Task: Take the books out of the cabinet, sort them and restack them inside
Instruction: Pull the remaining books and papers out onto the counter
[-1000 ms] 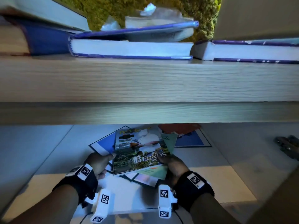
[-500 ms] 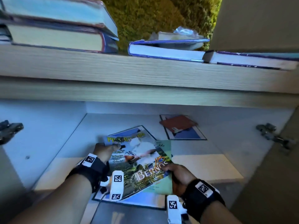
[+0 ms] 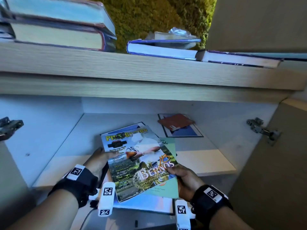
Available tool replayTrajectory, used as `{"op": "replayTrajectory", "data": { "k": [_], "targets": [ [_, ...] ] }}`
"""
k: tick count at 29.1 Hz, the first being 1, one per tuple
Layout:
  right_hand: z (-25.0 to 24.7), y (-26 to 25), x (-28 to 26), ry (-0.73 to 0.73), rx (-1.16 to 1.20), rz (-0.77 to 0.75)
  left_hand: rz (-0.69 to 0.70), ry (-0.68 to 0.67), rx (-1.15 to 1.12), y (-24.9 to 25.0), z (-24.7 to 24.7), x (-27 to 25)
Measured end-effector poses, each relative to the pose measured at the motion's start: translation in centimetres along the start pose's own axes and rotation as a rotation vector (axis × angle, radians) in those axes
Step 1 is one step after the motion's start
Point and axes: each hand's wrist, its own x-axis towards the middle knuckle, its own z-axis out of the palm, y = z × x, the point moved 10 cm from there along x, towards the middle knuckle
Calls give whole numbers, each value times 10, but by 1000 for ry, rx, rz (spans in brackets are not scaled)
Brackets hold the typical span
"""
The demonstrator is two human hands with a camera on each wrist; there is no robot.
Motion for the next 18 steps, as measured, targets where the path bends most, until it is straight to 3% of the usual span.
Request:
{"op": "replayTrajectory", "data": {
  "k": [4, 9, 12, 18],
  "targets": [
    [24, -19, -13, -25, -60, -27, -104, -4, -22, 1, -7, -21],
    [43, -53, -45, 55, -231, -12, -175, -9, -69, 39, -19, -80],
    [59, -60, -88, 53, -206, 93, -278, 29, -76, 67, -31, -141],
    [103, -98, -225, -49, -329, 260, -434, 123, -132, 130, -53, -300]
  ]
}}
